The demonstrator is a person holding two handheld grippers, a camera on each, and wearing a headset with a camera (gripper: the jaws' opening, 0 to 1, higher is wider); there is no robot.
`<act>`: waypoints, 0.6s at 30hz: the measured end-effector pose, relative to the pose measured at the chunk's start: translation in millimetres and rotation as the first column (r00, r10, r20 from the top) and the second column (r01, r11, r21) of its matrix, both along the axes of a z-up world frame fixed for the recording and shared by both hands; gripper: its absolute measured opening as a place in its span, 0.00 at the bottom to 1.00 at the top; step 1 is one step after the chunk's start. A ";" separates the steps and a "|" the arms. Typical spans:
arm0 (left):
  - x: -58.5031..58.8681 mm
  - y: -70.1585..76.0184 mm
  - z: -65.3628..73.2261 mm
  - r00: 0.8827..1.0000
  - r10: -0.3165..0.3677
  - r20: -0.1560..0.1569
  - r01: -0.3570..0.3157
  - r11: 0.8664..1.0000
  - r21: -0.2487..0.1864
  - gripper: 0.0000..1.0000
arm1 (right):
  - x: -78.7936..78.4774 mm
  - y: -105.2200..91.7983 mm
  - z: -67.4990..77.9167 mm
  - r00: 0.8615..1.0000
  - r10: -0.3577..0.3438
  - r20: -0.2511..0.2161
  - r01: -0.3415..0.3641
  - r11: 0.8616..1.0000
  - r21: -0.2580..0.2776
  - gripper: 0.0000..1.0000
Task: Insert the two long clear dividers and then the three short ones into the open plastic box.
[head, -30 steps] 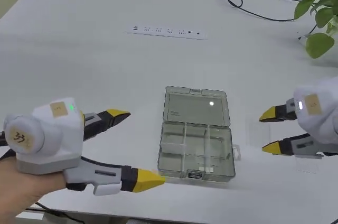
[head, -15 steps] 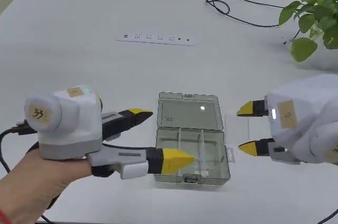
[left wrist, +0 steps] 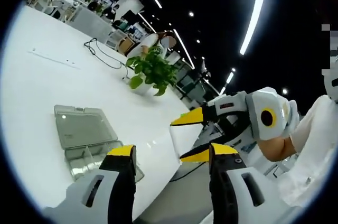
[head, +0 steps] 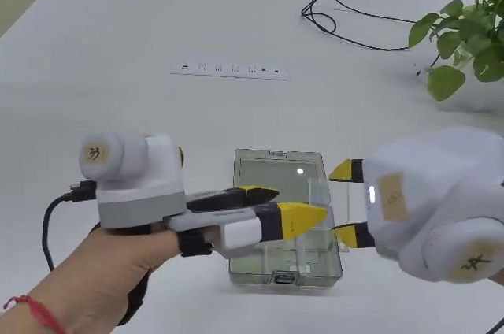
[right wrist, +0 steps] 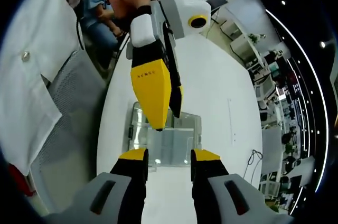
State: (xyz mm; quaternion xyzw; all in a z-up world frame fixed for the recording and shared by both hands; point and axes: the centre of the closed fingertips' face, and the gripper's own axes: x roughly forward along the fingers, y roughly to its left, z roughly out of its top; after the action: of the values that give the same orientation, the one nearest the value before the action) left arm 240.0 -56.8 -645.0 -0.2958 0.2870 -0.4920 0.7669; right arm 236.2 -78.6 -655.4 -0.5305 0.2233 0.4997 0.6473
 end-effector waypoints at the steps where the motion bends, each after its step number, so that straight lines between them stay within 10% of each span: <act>1: 0.0 -1.4 -0.1 1.000 -0.001 -0.002 0.001 1.000 -0.005 0.50 | -1.8 2.1 1.3 1.000 -0.002 -0.003 0.002 1.000 0.005 0.32; 7: -5.1 -10.8 0.0 0.997 -0.017 -0.073 0.012 0.998 -0.061 0.34 | -6.3 7.0 3.5 1.000 0.002 -0.001 -0.002 1.000 0.007 0.32; 18: -6.8 -17.6 -0.4 0.995 -0.044 -0.088 0.038 0.997 -0.070 0.12 | -8.4 9.7 7.1 1.000 0.007 0.003 -0.007 1.000 -0.001 0.32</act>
State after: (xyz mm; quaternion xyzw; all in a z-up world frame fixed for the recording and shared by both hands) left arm 233.2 -74.4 -645.4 -0.3375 0.3101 -0.5033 0.7325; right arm 227.8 -68.9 -648.3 -0.5323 0.2208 0.5010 0.6456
